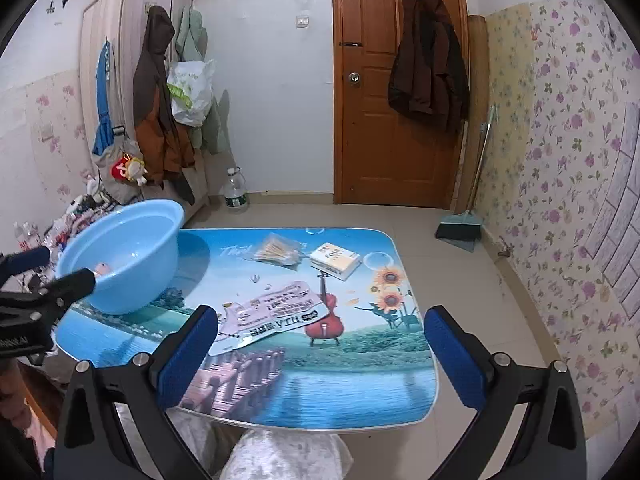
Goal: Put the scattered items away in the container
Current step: 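Withdraw both grippers from the basin back toward the table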
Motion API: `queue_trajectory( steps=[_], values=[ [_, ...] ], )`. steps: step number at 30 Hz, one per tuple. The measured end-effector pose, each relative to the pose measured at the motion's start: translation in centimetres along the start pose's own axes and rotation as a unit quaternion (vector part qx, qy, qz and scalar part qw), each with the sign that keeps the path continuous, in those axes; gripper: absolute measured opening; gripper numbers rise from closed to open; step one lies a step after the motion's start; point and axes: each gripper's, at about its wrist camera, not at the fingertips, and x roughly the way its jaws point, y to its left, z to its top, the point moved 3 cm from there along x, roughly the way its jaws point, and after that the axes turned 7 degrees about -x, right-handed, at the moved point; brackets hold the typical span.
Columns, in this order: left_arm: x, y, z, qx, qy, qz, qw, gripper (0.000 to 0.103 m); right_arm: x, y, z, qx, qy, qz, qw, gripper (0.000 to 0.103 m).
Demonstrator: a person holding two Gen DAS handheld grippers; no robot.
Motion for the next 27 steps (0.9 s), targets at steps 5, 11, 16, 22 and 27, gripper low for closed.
queue_trajectory(
  steps=[5, 11, 16, 22, 27],
  values=[
    [0.4, -0.6, 0.0, 0.007, 0.005, -0.002, 1.0000, 0.103, 0.6, -0.3, -0.3, 0.004, 0.007, 0.003, 1.000, 0.103],
    [1.2, -1.7, 0.0, 0.015, 0.010, -0.007, 0.9998, 0.103, 1.4, -0.9, -0.7, -0.001, 0.016, -0.002, 1.000, 0.103],
    [2.2, -2.7, 0.0, 0.020, 0.019, -0.012, 0.9995, 0.103, 2.0, -1.8, -0.7, 0.004, 0.021, -0.005, 1.000, 0.103],
    [3.9, -4.4, 0.1, 0.031, 0.034, -0.020, 0.9988, 0.103, 3.1, -3.1, -0.6, 0.010, 0.028, -0.012, 0.999, 0.103],
    [5.9, -5.7, 0.6, 0.039, 0.043, -0.021, 0.9981, 0.103, 4.9, -4.3, -0.4, 0.002, 0.037, -0.014, 0.999, 0.103]
  ],
)
